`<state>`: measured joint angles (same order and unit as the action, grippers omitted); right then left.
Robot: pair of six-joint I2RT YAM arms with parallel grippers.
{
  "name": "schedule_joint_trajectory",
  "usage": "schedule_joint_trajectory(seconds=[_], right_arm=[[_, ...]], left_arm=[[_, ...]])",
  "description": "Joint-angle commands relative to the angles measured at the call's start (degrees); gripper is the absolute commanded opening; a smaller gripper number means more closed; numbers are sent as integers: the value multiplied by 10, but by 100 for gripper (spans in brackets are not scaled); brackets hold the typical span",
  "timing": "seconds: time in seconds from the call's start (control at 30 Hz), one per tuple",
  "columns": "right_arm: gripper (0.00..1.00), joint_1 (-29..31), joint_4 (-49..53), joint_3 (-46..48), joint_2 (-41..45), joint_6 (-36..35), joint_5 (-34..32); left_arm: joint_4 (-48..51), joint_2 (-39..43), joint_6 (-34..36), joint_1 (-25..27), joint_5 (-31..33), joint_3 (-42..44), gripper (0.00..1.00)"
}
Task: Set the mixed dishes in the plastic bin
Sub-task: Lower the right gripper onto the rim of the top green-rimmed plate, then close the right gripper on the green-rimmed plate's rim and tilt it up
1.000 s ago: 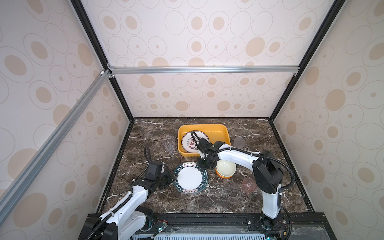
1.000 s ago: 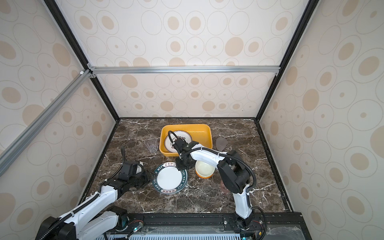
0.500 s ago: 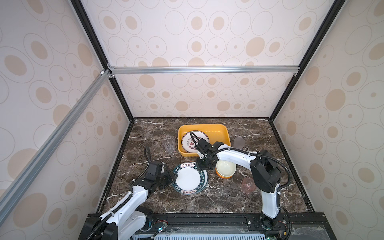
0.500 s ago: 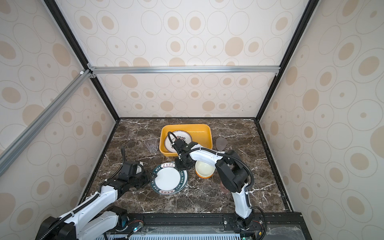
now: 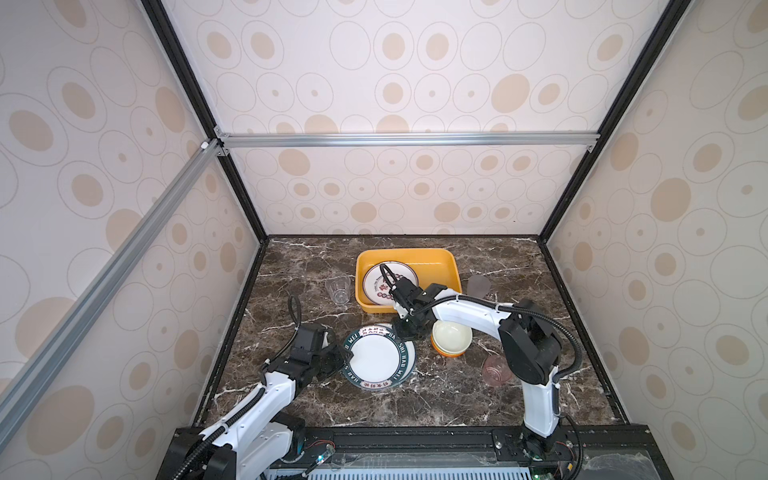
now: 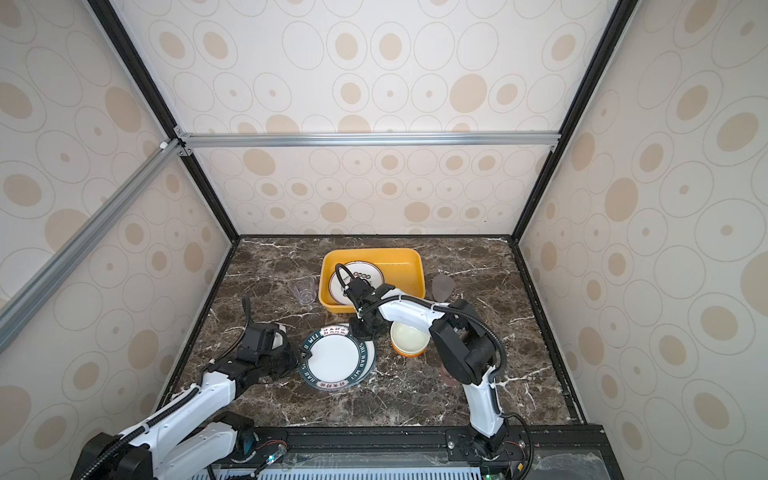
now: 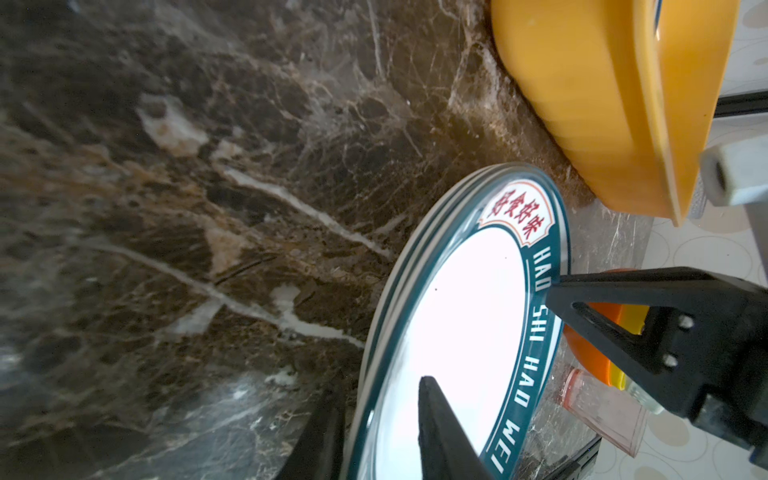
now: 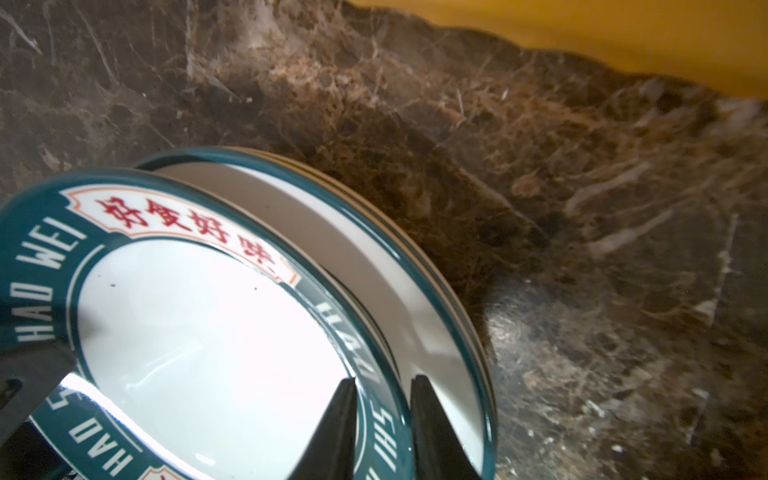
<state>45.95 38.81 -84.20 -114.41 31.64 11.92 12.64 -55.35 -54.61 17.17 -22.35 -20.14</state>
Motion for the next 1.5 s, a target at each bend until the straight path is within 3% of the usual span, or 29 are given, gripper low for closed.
schedule_joint_trajectory(seconds=[0.0,0.33,0.6,0.97,1.47], right_arm=[[25,6,0,-4,-10,0,14],[32,7,3,-9,3,-1,7],[40,3,6,-12,32,-1,7],[43,-21,-2,1,108,9,15],[46,-102,-129,130,243,74,93]], left_arm=[[-6,6,-1,3,-1,-7,24],[14,15,6,4,0,-25,7],[19,55,-9,4,-7,-49,0],[33,79,-17,3,-20,-90,0],[-1,57,-28,4,-37,-153,0]])
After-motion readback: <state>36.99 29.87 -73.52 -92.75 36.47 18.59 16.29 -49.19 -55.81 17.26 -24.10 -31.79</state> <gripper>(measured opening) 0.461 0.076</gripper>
